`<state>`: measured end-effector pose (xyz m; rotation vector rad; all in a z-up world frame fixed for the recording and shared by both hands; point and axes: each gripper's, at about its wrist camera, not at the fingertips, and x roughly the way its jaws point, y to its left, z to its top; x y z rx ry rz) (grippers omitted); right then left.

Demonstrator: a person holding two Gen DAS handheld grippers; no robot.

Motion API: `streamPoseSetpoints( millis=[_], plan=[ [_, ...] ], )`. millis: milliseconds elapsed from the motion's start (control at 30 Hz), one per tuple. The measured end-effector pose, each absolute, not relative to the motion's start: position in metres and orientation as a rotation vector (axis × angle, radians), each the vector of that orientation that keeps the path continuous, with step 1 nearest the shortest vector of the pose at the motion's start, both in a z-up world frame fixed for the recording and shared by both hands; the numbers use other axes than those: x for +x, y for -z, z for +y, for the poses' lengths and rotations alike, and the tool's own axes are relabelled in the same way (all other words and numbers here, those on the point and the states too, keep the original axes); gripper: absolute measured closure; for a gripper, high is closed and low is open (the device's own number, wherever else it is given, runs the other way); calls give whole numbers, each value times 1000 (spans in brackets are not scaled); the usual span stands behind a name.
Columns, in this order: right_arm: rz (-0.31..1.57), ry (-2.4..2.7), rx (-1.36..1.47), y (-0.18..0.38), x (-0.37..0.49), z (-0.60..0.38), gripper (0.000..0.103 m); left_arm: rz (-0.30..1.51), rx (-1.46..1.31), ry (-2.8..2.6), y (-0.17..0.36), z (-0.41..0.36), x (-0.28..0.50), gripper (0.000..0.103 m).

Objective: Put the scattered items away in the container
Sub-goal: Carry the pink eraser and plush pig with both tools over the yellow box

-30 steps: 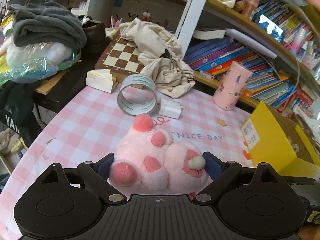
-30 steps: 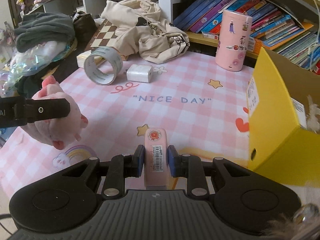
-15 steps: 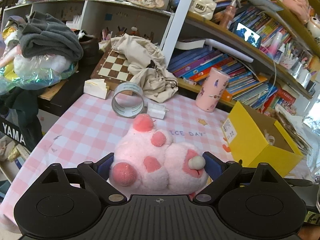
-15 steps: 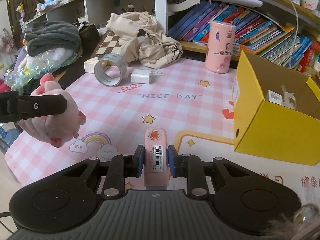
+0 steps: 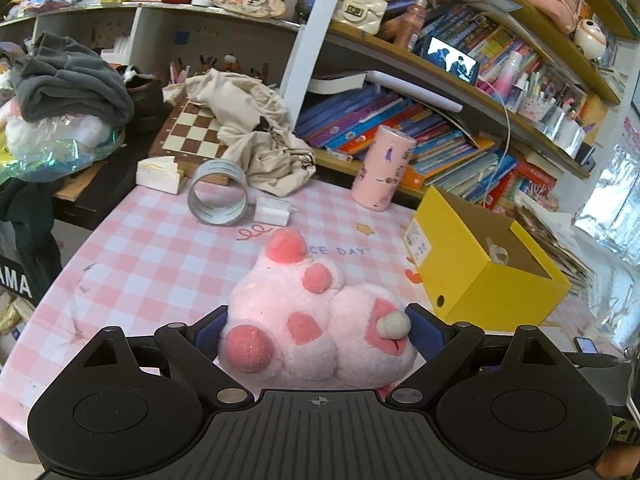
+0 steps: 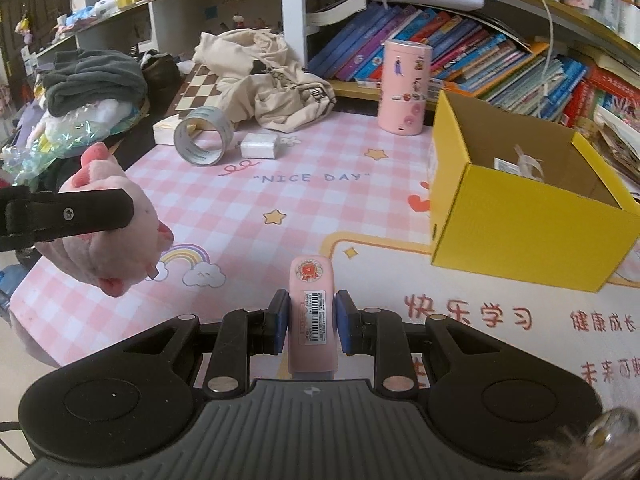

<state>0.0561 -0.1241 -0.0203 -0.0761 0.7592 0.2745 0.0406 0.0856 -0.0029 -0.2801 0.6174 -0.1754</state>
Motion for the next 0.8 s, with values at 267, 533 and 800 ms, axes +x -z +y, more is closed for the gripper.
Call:
streamPoseSetpoints(
  millis=[267, 533, 800],
  plan=[
    [765, -212, -77, 19, 46, -142, 80, 624, -264, 242, 4, 68, 41, 11],
    [776, -150, -52, 21, 39, -163, 80, 633, -251, 291, 5, 51, 46, 11],
    [775, -119, -33, 20, 35, -178, 80, 648, -223, 342, 6, 34, 49, 11]
  ],
)
